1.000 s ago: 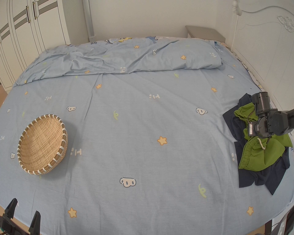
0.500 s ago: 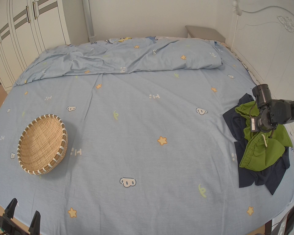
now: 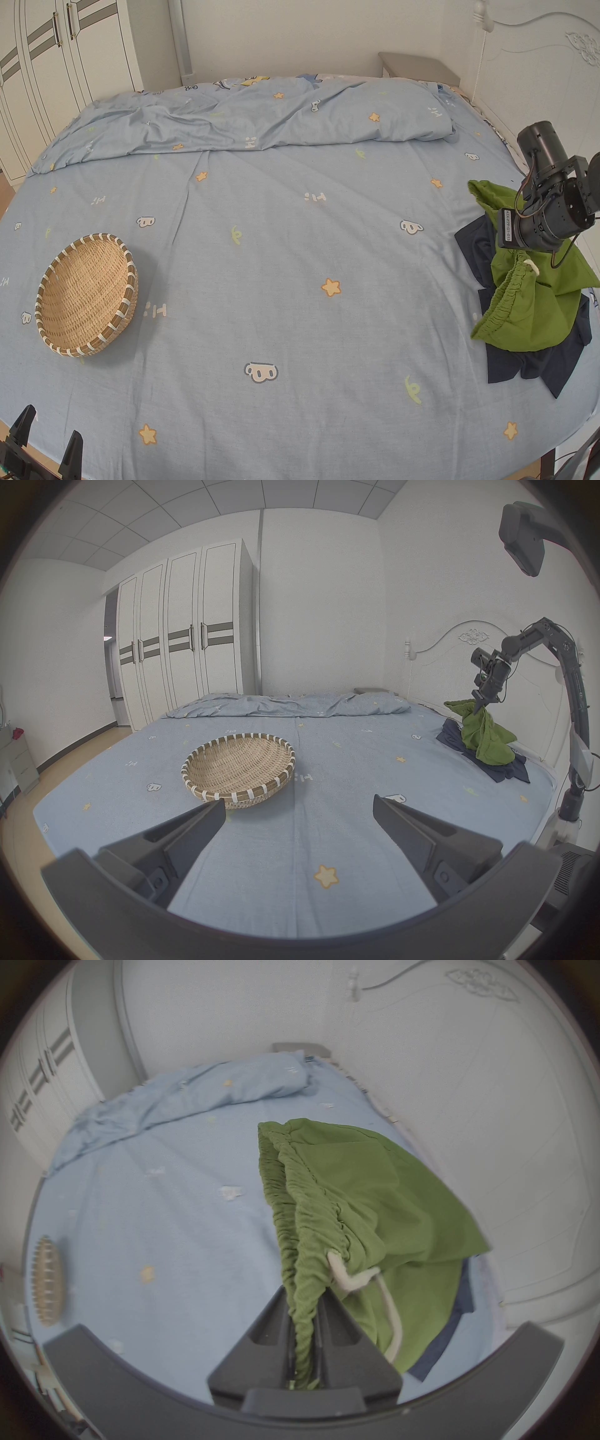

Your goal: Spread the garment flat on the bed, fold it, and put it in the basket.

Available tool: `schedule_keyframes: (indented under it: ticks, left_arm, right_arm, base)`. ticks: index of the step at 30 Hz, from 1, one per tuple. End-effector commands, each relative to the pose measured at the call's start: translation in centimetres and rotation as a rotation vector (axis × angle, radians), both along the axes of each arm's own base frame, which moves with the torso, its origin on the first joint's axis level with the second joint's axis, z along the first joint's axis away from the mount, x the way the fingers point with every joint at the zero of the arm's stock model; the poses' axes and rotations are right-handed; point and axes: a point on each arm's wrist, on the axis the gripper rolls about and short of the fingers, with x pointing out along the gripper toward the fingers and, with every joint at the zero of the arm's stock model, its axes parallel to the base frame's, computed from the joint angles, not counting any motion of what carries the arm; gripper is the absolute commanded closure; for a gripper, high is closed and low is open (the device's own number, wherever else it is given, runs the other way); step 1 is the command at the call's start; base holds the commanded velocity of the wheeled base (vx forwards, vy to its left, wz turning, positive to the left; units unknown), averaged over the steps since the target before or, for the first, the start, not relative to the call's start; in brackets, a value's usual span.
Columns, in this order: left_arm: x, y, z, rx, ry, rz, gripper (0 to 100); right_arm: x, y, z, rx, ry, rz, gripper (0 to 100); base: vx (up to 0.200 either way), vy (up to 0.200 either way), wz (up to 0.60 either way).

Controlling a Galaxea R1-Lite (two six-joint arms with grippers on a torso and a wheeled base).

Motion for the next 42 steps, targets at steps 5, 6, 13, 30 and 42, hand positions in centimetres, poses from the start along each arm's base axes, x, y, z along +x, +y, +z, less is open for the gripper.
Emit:
schedule_keyframes:
  ticks: [5,6,13,30,42]
  left_arm:
    - [0.0,0.0,-0.5,0.0,0.0,-0.001,0]
    - [0.0,0.0,-0.5,0.0,0.0,0.001,0]
    - [0.0,0.0,-0.5,0.0,0.0,-0.001,0]
    - [0.0,0.0,-0.5,0.0,0.0,0.001,0]
    - [0.0,0.0,-0.5,0.003,0.0,0.001,0]
  right_arm:
    - [-3.7,3.7,4.8,0.288,-0.003,0.205,100]
    - [-4.1,4.6,5.2,0.37,0.013,0.253,100]
    - [-5.7,8.1,5.6,0.497,0.068,0.431,100]
    - [-3.8,21.9,1.8,0.629,0.084,0.597,100]
    - [0.3,24.2,-0.8,0.656,0.031,0.571,100]
  base:
    - [0.0,0.0,0.0]
    - [0.0,0.0,0.0]
    - [0.0,0.0,0.0]
    - [0.0,0.0,0.0]
    - [0.0,0.0,0.0]
